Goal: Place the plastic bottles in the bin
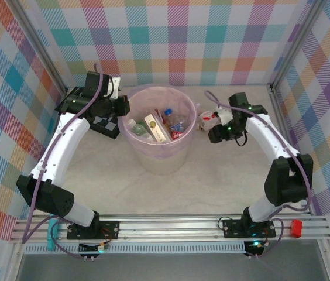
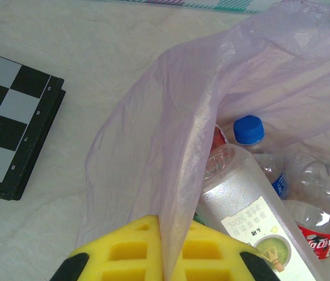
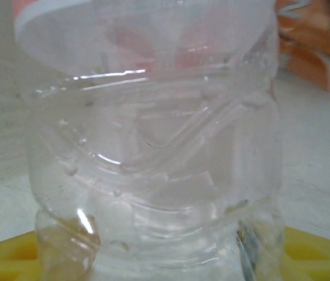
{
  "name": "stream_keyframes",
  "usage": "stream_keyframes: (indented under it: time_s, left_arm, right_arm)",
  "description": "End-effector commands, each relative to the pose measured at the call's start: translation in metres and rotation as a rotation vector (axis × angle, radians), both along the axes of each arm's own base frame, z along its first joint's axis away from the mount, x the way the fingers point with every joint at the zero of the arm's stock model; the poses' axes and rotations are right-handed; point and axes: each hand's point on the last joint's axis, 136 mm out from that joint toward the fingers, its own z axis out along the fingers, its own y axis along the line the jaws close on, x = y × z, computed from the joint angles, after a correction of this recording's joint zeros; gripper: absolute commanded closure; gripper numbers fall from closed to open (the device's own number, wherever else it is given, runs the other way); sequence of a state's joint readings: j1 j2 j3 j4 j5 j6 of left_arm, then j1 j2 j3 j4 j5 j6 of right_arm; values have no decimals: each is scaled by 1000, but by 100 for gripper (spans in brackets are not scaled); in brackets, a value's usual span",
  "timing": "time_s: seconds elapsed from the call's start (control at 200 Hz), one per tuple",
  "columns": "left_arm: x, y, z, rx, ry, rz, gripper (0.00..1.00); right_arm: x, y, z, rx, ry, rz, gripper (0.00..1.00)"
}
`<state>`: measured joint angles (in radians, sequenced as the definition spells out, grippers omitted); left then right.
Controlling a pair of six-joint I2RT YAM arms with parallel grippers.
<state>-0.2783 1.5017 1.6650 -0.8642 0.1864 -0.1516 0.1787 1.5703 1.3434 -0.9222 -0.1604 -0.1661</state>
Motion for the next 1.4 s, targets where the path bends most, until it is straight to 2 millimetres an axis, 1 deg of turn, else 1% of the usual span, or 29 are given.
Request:
stream_keyframes:
  time_s: [0.0, 0.135, 0.25, 0.33, 0.385, 0.51, 0.57, 0.66, 0.75, 0.865, 0.935, 1.085, 1.155, 1.195, 1.28, 1.355, 1.395]
  left_arm:
    - [-18, 2, -21, -9, 107, -4, 100]
    - [-17, 2, -19, -12, 103, -7, 100]
    - [-18, 2, -18, -10, 102, -8, 100]
    - [-17, 2, -18, -11, 104, -8, 100]
    - [-16, 1, -19, -14, 106, -10, 100]
    - [-15, 0, -19, -21, 105, -8, 100]
    - [-15, 0, -18, -24, 105, -8, 100]
    - [-15, 0, -18, -23, 103, -9, 100]
    - [-15, 0, -18, -23, 104, -9, 100]
    - [-15, -1, -19, -26, 105, -7, 100]
    - [-15, -1, -19, -28, 105, -8, 100]
    - [-15, -1, -19, -29, 104, -7, 100]
    - [-14, -1, -20, -30, 107, -7, 100]
    - [-14, -1, -20, -29, 107, -7, 100]
    - [-14, -1, -21, -30, 108, -8, 100]
    - [-14, -1, -20, -30, 105, -8, 100]
    - [-14, -1, -20, -30, 106, -8, 100]
  right_arm:
    - [-7, -15, 39, 7, -31, -90, 38]
    - [-11, -25, 81, 0, -95, -145, 38]
    - [-13, -21, 123, 47, -183, -160, 41]
    - [-16, -12, 150, 95, -225, -155, 43]
    - [-17, -5, 163, 105, -252, -146, 45]
    - [-19, 18, 182, 101, -279, -93, 45]
    - [-21, 35, 188, 102, -293, -47, 45]
    - [-24, 63, 195, 110, -306, 25, 45]
    - [-30, 93, 198, 109, -311, 100, 44]
    - [-39, 130, 194, 115, -299, 195, 44]
    - [-43, 144, 187, 107, -281, 230, 43]
    - [-44, 158, 164, 58, -233, 260, 41]
    - [-46, 163, 157, 52, -214, 277, 39]
    - [-47, 165, 154, 48, -210, 285, 35]
    - [-45, 166, 154, 40, -215, 293, 26]
    - [-44, 165, 159, 34, -233, 300, 22]
    - [-45, 165, 163, 36, -243, 306, 18]
